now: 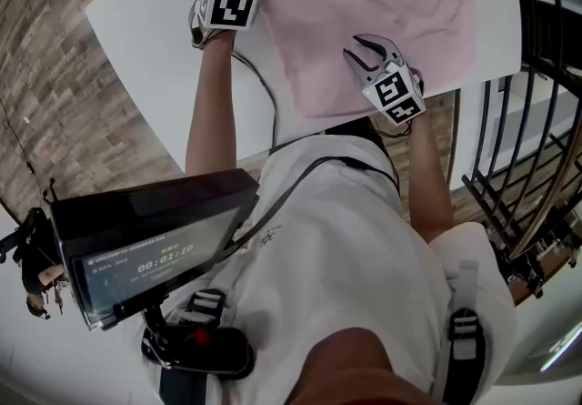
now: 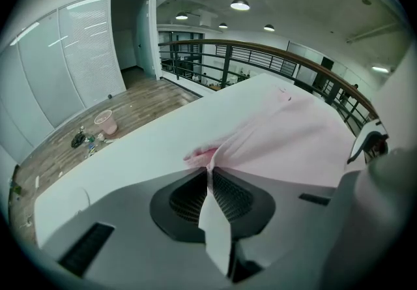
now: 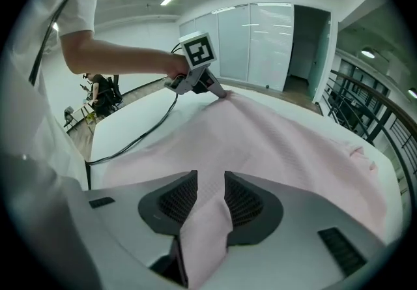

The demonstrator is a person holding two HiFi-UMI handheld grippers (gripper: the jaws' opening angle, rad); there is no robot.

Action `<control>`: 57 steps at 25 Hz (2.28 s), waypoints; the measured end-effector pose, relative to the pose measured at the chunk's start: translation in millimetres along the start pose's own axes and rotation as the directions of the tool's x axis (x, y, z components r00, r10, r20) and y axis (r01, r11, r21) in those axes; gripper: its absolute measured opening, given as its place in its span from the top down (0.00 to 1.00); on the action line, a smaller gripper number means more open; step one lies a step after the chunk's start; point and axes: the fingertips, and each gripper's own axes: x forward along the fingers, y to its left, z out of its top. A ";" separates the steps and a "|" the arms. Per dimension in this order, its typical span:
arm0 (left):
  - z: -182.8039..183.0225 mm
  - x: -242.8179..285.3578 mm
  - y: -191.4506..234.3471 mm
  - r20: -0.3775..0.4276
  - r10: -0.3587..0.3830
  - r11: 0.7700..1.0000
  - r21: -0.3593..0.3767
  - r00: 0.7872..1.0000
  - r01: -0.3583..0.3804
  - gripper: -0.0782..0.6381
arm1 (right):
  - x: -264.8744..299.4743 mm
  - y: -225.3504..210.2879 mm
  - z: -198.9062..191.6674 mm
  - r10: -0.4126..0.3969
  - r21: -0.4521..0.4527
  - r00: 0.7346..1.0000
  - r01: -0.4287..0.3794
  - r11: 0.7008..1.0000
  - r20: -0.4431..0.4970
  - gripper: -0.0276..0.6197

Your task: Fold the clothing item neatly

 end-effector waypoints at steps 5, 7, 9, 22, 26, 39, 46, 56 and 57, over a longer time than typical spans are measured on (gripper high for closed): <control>-11.5 -9.1 4.1 0.002 0.032 0.999 -0.030 0.999 -0.032 0.81 | 19.8 31.1 -10.1 0.108 0.018 0.994 -0.108 0.994 -0.025 0.75; -17.1 -30.0 20.6 0.030 0.041 0.999 -0.015 0.999 -0.041 0.79 | 31.7 44.5 3.4 0.103 0.041 0.995 -0.103 0.994 -0.013 0.75; -14.2 -53.0 34.9 0.064 0.048 0.999 0.002 0.997 -0.048 0.79 | 33.4 44.6 30.1 0.067 0.058 0.997 -0.069 0.996 0.048 0.75; 18.3 -56.6 -144.1 0.084 -0.310 0.932 0.224 0.947 0.285 0.89 | -84.4 -194.4 3.4 -0.380 0.164 0.905 0.352 0.921 0.190 0.95; 21.8 -1.2 -260.2 -0.002 -0.369 0.901 0.244 0.930 0.358 0.89 | -98.8 -290.9 -34.4 -0.340 0.006 0.930 0.342 0.940 0.142 0.91; -43.8 -1.6 -214.9 -0.073 -0.248 0.962 0.095 0.966 0.255 0.89 | -12.7 -306.6 11.0 0.064 -0.436 0.990 -0.113 0.893 -0.125 0.72; -29.3 7.5 -249.4 -0.072 -0.217 0.976 0.017 0.973 0.219 0.89 | -13.1 -332.7 -35.5 0.222 -0.488 0.905 -0.388 0.782 -0.364 0.75; -34.2 7.9 -267.4 -0.058 -0.187 0.982 -0.018 0.981 0.186 0.88 | -54.9 -363.4 -12.9 0.300 -0.378 0.929 -0.363 0.852 -0.216 0.93; -34.2 8.9 -269.0 -0.056 -0.179 0.984 -0.023 0.982 0.178 0.88 | -55.7 -375.6 -12.1 0.288 -0.349 0.940 -0.336 0.875 -0.182 0.93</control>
